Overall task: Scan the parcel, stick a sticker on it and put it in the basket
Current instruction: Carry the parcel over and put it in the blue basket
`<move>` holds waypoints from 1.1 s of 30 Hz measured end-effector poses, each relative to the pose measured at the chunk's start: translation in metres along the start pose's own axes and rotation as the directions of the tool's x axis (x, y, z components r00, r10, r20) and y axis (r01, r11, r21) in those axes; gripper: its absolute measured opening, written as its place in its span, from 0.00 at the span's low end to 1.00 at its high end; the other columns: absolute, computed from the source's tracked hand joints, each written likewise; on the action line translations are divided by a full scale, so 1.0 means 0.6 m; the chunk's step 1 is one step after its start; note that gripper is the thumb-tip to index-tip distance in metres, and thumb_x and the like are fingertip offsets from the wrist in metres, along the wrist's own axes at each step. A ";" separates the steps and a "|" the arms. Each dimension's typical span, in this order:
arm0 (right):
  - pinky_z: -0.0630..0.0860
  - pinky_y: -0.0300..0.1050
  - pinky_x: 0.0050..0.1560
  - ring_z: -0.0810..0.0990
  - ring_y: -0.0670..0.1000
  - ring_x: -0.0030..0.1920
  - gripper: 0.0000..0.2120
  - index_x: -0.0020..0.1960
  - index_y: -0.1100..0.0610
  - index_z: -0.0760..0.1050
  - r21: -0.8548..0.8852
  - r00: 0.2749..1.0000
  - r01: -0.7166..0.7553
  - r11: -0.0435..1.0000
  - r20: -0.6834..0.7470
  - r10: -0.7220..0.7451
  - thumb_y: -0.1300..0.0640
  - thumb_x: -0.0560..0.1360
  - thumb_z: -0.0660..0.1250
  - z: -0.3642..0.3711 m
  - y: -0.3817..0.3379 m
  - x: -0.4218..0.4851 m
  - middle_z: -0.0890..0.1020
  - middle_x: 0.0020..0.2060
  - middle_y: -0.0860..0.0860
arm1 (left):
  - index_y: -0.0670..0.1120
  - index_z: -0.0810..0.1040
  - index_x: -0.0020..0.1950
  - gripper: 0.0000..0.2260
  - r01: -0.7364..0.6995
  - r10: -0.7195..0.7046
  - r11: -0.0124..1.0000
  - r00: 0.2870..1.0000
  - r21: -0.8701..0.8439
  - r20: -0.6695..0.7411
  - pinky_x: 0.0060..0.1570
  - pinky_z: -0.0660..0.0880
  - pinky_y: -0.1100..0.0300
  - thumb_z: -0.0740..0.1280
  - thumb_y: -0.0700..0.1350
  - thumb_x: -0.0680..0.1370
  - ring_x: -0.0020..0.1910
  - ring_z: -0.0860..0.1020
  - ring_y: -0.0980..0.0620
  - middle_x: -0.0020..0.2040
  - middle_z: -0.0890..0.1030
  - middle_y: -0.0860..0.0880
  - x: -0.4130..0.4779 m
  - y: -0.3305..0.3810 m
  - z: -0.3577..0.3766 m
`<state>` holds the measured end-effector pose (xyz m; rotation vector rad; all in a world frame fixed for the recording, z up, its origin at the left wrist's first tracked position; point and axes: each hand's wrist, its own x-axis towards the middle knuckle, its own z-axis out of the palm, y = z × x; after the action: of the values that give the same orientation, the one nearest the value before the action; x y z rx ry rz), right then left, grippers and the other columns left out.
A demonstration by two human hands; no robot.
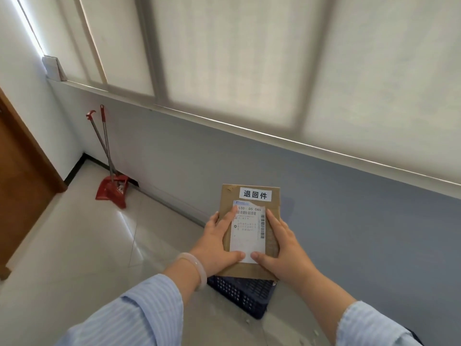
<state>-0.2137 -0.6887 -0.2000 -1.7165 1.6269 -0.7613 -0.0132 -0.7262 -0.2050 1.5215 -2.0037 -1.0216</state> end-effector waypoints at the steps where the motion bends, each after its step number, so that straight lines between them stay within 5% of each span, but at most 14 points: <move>1: 0.62 0.51 0.71 0.55 0.45 0.75 0.48 0.76 0.35 0.45 0.003 1.000 -0.025 1.000 0.001 0.025 0.46 0.69 0.75 0.018 -0.001 0.022 0.52 0.77 0.40 | 0.71 0.47 0.73 0.46 -0.004 0.004 1.000 1.000 0.000 0.022 0.73 0.61 0.50 0.75 0.49 0.69 0.74 0.58 0.46 0.77 0.48 0.51 0.021 -0.019 -0.012; 7: 0.63 0.46 0.70 0.55 0.43 0.74 0.48 0.76 0.34 0.44 0.075 0.984 -0.153 0.985 -0.083 0.159 0.47 0.69 0.75 0.107 -0.010 0.114 0.52 0.77 0.39 | 0.69 0.49 0.73 0.44 -0.060 0.057 0.998 0.981 0.015 0.184 0.68 0.65 0.57 0.76 0.49 0.69 0.68 0.61 0.50 0.70 0.51 0.54 0.136 -0.110 -0.076; 17: 0.55 0.44 0.73 0.50 0.43 0.76 0.47 0.72 0.30 0.44 0.098 0.920 -0.367 0.925 -0.108 0.377 0.51 0.69 0.75 0.135 0.101 0.223 0.49 0.77 0.41 | 0.77 0.45 0.65 0.45 -0.084 0.081 0.996 0.917 -0.009 0.392 0.67 0.60 0.61 0.76 0.50 0.69 0.69 0.58 0.56 0.75 0.50 0.54 0.323 -0.187 -0.005; 23: 0.57 0.40 0.71 0.57 0.39 0.69 0.46 0.71 0.30 0.46 0.168 0.874 -0.465 0.869 -0.066 0.481 0.52 0.70 0.74 0.185 0.227 0.328 0.54 0.74 0.43 | 0.69 0.45 0.74 0.47 -0.017 0.002 0.999 0.901 0.031 0.434 0.66 0.61 0.61 0.75 0.52 0.69 0.73 0.58 0.54 0.76 0.50 0.55 0.455 -0.275 0.072; 28: 0.61 0.43 0.71 0.59 0.41 0.69 0.45 0.71 0.28 0.47 0.192 0.832 -0.539 0.820 -0.030 0.554 0.49 0.70 0.74 0.259 0.360 0.403 0.54 0.72 0.39 | 0.70 0.44 0.74 0.48 0.006 -0.039 0.997 0.880 0.072 0.472 0.73 0.60 0.51 0.75 0.55 0.67 0.75 0.55 0.54 0.77 0.51 0.56 0.559 -0.392 0.158; 33: 0.59 0.35 0.65 0.56 0.37 0.64 0.43 0.70 0.28 0.43 0.178 0.783 -0.614 0.769 0.016 0.621 0.48 0.72 0.72 0.381 0.516 0.468 0.50 0.65 0.36 | 0.74 0.40 0.72 0.49 0.012 -0.079 0.991 0.850 0.130 0.521 0.73 0.60 0.46 0.75 0.56 0.67 0.76 0.54 0.53 0.78 0.50 0.57 0.646 -0.559 0.281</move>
<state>-0.2107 -0.9619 -0.5905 -0.9354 1.9338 -0.5833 -0.0404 -1.0860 -0.6066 1.4641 -2.4423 -1.4892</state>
